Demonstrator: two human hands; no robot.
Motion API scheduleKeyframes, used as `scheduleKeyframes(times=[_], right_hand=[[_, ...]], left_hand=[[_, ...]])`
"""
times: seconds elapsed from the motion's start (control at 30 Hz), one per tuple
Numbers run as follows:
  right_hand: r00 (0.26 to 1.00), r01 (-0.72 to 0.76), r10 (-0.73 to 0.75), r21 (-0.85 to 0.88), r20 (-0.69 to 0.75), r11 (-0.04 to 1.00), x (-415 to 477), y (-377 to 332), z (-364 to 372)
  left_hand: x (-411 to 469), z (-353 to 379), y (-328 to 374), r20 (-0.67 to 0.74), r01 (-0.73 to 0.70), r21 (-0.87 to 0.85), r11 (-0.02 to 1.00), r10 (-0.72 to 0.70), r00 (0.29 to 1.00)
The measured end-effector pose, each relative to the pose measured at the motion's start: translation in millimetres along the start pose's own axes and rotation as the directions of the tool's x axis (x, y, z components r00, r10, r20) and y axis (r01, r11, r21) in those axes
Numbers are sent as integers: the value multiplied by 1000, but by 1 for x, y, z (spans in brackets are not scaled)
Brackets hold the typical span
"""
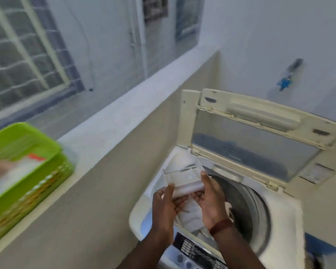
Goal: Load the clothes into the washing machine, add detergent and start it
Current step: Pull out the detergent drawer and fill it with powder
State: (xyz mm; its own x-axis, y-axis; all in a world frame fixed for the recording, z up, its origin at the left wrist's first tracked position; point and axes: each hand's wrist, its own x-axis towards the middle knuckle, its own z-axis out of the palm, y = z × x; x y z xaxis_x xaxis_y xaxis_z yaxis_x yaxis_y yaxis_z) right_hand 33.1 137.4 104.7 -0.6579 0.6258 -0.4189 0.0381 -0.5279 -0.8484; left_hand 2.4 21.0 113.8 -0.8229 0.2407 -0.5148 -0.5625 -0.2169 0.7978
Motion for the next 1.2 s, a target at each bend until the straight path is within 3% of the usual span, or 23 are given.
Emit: scheduleKeyframes(times=[0.1, 0.23, 0.3, 0.4, 0.63, 0.67, 0.73, 0.77, 0.83, 0.93, 1.0, 1.07, 1.1, 1.2], right_hand=[[987, 75, -65, -59, 149, 995, -14, -22, 48], [936, 135, -114, -43, 332, 990, -26, -49, 110], [902, 170, -130, -61, 411, 984, -27, -62, 140], [883, 210, -138, -116, 448, 971, -17, -73, 183], [894, 339, -198, -318, 403, 885, 12, -53, 241], [886, 398, -242, -379, 396, 835, 15, -49, 244], [833, 547, -342, -551, 435, 630, 20, -42, 248], [816, 579, -361, -634, 453, 513, 22, -39, 250], [829, 554, -347, -734, 439, 394, 27, -34, 250], [845, 533, -289, -751, 450, 389, 35, -31, 249], [849, 527, -319, -710, 420, 467, 29, -34, 248], [792, 605, -455, -622, 407, 496, 12, -42, 245], [724, 685, -524, -559, 448, 467, -2, -48, 244], [515, 857, -605, -342, 607, 387, -48, -61, 249]], left_hand=[[-31, -21, 38, -114, -224, 54, 973, 229, 967], [-48, -56, 87, -157, -484, 394, 782, 576, 802], [-51, -69, 111, -180, -543, 438, 716, 662, 728], [-43, -79, 138, -197, -564, 435, 702, 686, 701], [-2, -100, 156, -219, -448, 591, 671, 668, 712], [3, -103, 156, -225, -421, 624, 658, 668, 710], [11, -108, 156, -215, -372, 686, 625, 663, 717], [15, -110, 155, -198, -348, 730, 588, 669, 716], [19, -114, 150, -156, -291, 814, 502, 672, 724], [10, -115, 148, -125, -249, 854, 456, 645, 754], [-5, -118, 148, -105, -252, 851, 461, 619, 779], [-32, -124, 149, -14, -335, 841, 425, 635, 772], [-51, -127, 150, 41, -413, 818, 401, 674, 737], [-113, -146, 163, 111, -631, 734, 250, 873, 474]])
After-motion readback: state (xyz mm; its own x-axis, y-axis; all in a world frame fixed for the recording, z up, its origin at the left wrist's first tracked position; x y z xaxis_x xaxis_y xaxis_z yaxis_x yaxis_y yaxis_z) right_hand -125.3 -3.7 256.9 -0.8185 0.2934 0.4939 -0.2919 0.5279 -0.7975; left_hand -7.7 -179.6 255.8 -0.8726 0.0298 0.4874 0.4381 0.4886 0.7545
